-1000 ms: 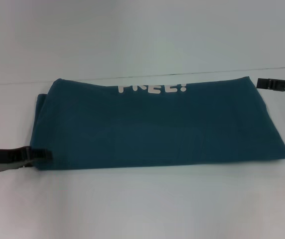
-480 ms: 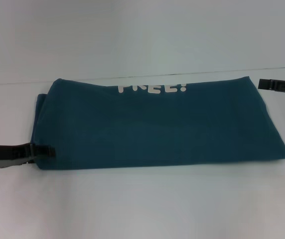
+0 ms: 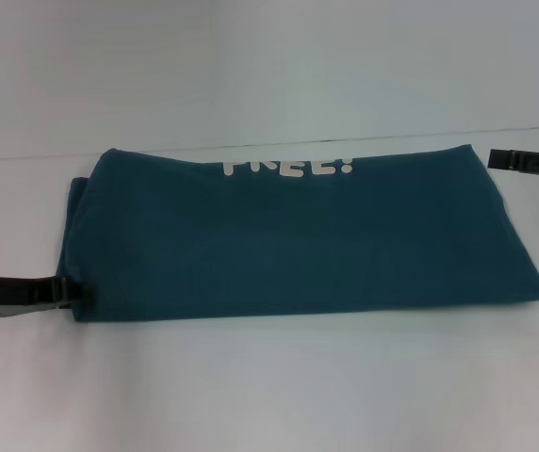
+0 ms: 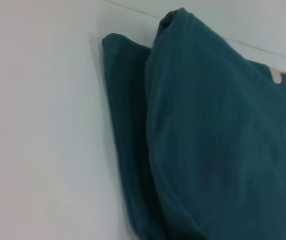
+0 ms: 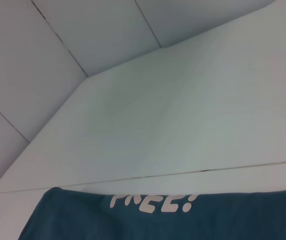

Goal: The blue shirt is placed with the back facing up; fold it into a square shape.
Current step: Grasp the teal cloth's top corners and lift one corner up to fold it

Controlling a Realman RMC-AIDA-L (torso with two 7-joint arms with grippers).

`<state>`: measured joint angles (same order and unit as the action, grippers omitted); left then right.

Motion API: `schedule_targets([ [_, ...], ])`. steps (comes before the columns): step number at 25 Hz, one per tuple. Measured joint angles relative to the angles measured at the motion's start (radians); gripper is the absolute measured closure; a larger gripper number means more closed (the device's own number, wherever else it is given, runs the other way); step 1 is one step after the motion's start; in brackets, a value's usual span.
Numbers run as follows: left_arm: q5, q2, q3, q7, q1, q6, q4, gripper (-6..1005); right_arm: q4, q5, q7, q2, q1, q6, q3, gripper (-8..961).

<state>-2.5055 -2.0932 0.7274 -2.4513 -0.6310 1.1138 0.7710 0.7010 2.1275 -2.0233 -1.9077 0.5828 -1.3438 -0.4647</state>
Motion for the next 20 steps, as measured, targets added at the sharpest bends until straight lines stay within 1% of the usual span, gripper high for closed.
schedule_targets([
  [1, -0.006, -0.001, 0.002, -0.003, 0.0, -0.006, 0.001, 504, 0.0, 0.0, 0.0, 0.0, 0.0, 0.0, 0.0, 95],
  [6, -0.008, -0.001, 0.0, -0.005, 0.0, -0.014, 0.008, 747, 0.0, 0.0, 0.0, 0.0, -0.001, 0.0, 0.002, 96],
  [12, -0.008, -0.001, -0.003, -0.006, 0.002, -0.016, 0.016, 911, 0.0, 0.0, 0.0, -0.004, -0.001, 0.005, 0.001, 96],
  [14, -0.008, -0.001, -0.004, -0.006, 0.012, -0.016, 0.032, 966, 0.0, 0.0, 0.0, -0.007, -0.002, 0.007, 0.001, 96],
  [17, 0.0, -0.003, -0.007, -0.004, 0.039, -0.008, 0.065, 969, -0.003, -0.002, 0.005, -0.014, -0.002, 0.009, 0.0, 97],
  [20, 0.031, -0.005, -0.015, 0.009, 0.078, 0.002, 0.104, 971, -0.008, -0.004, 0.013, -0.025, 0.002, 0.011, 0.0, 100],
])
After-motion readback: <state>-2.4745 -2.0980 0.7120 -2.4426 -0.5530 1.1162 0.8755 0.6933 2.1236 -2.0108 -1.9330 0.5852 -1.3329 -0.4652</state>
